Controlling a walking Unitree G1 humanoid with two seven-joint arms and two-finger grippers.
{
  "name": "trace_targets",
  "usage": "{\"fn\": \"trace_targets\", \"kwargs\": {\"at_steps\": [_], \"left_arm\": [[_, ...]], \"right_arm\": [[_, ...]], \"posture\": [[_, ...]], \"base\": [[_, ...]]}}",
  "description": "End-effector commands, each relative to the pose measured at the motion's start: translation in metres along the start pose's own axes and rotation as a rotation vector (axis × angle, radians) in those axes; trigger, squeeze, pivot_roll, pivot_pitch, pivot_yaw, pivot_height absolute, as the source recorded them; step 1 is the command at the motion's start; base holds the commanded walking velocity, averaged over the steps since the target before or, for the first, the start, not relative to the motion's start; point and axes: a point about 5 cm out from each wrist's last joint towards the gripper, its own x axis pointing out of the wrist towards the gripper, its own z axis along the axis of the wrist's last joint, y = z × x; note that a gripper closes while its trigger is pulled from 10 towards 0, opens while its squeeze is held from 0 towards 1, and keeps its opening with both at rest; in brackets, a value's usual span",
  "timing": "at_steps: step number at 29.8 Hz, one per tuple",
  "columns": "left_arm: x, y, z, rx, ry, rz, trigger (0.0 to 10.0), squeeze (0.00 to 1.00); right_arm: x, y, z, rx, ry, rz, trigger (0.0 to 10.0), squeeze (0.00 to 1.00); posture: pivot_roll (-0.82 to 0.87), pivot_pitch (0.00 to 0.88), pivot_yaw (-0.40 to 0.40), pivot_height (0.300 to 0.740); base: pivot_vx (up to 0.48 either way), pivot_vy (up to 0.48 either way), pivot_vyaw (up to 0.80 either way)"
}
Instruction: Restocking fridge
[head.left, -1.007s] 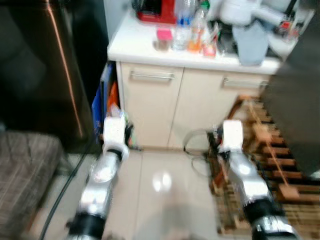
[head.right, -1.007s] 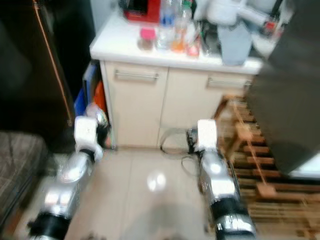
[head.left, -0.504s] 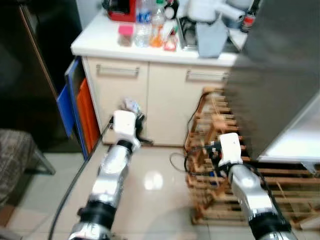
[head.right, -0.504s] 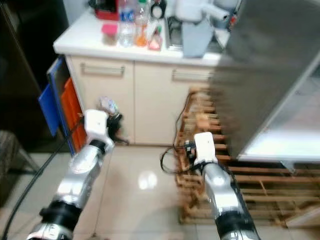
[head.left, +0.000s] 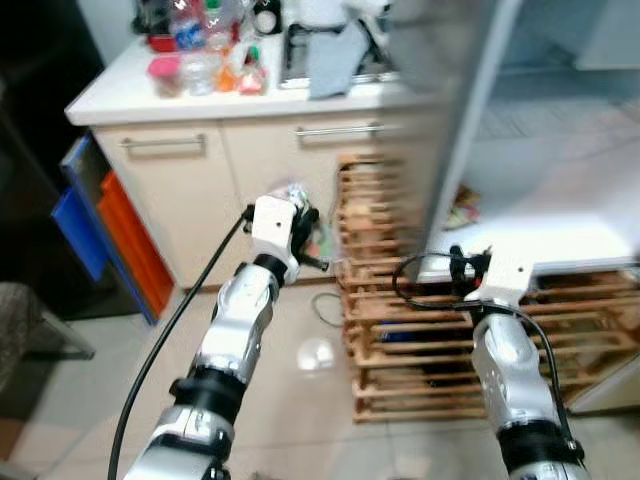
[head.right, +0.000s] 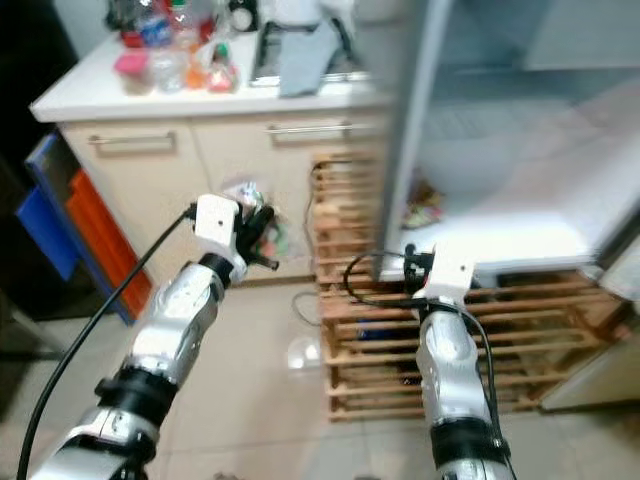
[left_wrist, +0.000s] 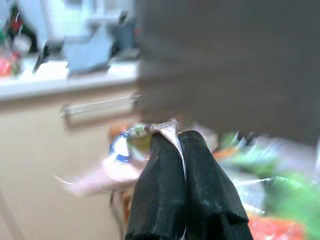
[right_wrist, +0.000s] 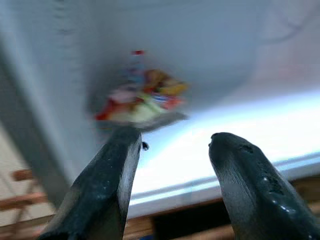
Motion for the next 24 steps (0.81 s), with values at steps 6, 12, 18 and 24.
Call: {"fn": "trace_targets", "kwargs": {"at_steps": [6,12,18,24], "left_arm": [[0.003,0.01,0.032,0.005,-0.131,0.04,10.0,0.0],[0.005,0.008,0.045,0.012,-0.164,0.071,10.0,0.0],[0.007,0.0,0.055,-0.02,-0.185,0.022,10.0,0.0],[0.019,-0.021,0.055,-0.054,-0.109,-0.124,10.0,0.0]], "right_arm": [[0.0,0.009,0.006,-0.006,-0.035,0.016,10.0,0.0],[0.001,0.008,0.008,-0.023,-0.044,0.024,10.0,0.0],[0.005,0.012,0.014,-0.036,-0.058,0.042,10.0,0.0],[0.007,0.011,0.015,-0.041,-0.051,0.043,10.0,0.0]], "posture": [[-0.16,0.0,0.103,0.74],[-0.15,0.0,0.09,0.74],[-0.15,0.0,0.088,0.74],[-0.16,0.0,0.093,0.74]], "base": [[0.0,-0.434,0.0],[0.0,0.0,0.0],[0.0,0.0,0.0],[0.0,0.0,0.0]]}}
